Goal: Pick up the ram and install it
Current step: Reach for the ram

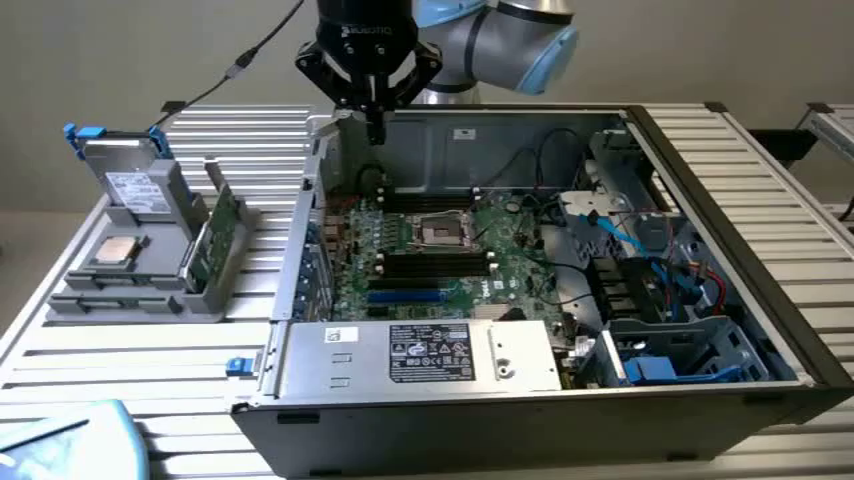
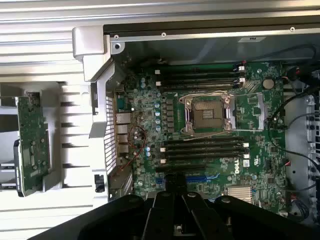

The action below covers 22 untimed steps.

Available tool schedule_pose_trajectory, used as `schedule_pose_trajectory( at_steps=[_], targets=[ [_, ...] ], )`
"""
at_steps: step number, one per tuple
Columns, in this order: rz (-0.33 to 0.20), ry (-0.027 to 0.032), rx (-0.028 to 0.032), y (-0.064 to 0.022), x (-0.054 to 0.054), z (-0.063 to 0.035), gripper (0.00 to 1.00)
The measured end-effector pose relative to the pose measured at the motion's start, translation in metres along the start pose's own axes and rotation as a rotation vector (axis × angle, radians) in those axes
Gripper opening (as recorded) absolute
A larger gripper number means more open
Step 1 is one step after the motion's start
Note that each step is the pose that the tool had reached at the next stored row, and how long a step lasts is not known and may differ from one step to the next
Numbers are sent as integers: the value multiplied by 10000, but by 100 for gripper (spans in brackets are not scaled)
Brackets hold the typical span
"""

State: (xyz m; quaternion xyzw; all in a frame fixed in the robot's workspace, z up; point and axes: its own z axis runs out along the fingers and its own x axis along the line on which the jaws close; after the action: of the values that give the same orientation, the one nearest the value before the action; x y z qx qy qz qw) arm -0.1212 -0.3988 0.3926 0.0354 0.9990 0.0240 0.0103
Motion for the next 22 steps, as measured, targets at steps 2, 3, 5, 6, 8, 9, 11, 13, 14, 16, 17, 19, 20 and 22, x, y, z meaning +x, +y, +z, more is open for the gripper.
schedule_pose_trajectory(
  at_steps=[2,3,5,6,8,9,11,13,14,16,17,19,20,22],
  targets=[
    [0,0,0,0,0,0,11],
    [0,0,0,0,0,0,11],
    [0,-1,0,0,0,0,11],
    [0,0,-1,0,0,0,11],
    [0,0,0,0,0,0,11],
    [1,0,0,1,6,0,11],
    [0,0,1,14,74,-1,11],
    [0,1,1,30,164,-2,11],
    [0,1,1,38,209,-2,11],
    [1,3,1,51,301,-2,11],
    [0,6,0,57,346,-2,11],
    [2,12,1,67,440,-3,11],
    [0,15,1,73,486,-3,11],
    [2,18,1,82,576,0,11]
  ],
)
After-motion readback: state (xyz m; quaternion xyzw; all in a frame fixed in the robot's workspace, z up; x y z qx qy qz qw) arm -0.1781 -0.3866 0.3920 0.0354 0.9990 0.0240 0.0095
